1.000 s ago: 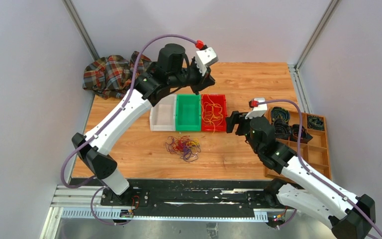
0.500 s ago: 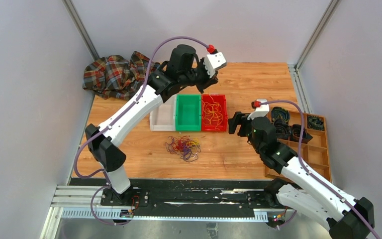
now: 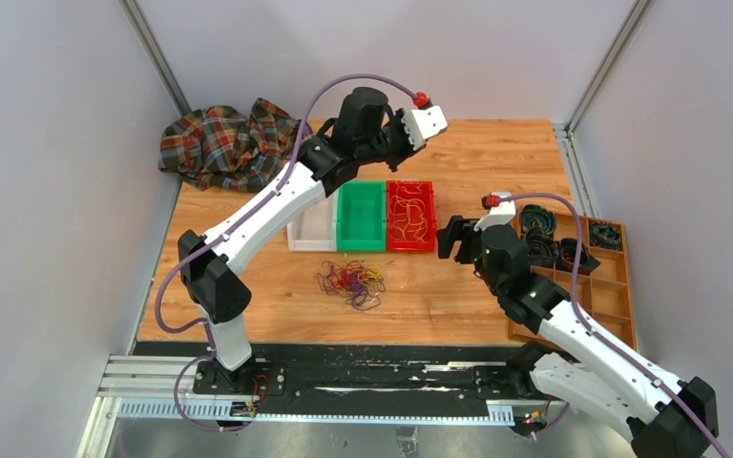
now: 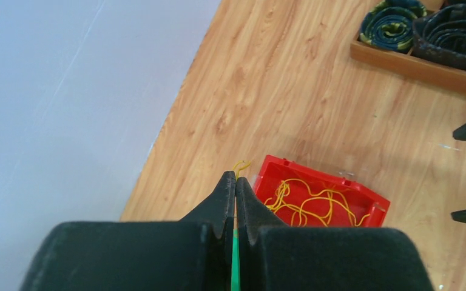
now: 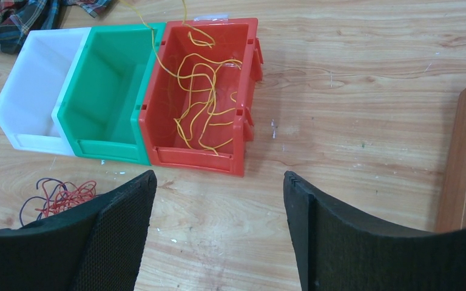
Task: Untangle the cables
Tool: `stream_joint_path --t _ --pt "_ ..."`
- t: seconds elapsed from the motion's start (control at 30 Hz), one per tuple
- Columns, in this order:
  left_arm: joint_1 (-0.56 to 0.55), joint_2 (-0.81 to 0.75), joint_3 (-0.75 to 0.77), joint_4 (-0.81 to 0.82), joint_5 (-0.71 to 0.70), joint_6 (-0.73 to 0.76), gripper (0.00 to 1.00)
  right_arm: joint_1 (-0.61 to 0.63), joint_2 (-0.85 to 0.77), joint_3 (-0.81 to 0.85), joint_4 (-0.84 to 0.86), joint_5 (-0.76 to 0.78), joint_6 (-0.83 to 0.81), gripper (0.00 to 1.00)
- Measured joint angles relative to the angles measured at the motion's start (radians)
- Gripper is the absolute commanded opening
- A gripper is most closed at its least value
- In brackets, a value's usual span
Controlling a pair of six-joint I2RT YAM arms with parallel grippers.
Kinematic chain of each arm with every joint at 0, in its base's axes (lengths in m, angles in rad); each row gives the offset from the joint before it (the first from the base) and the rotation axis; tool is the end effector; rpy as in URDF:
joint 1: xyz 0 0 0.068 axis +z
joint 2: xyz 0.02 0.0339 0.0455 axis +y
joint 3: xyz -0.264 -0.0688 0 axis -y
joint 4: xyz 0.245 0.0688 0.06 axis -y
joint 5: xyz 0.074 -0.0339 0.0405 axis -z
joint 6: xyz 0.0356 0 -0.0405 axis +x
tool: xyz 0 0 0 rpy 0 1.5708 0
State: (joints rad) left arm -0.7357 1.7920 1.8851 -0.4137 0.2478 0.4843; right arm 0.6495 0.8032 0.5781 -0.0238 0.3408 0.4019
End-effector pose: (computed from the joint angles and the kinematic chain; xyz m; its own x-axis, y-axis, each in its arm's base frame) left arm 0.3050 -0.2878 0.4194 0.1765 0.4491 -0.8759 0.8373 0.3993 0.3735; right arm 0.1610 0.1073 0.2808 -0.3026 0.2331 -0.9242 -0.2104 0.9294 0.3033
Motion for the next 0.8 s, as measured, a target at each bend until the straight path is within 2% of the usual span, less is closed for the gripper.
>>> stream_joint_path --t 0.4,0.8 --pt "0.000 0.018 0.004 0.013 -0.050 0.088 0.00 -0.001 0.014 -0.008 0.000 -0.001 0.013 0.75" --pt "-0.037 0.021 -0.085 -0.045 -0.045 -0.056 0.00 -0.012 0.003 -0.034 -0.004 0.000 0.023 0.75"
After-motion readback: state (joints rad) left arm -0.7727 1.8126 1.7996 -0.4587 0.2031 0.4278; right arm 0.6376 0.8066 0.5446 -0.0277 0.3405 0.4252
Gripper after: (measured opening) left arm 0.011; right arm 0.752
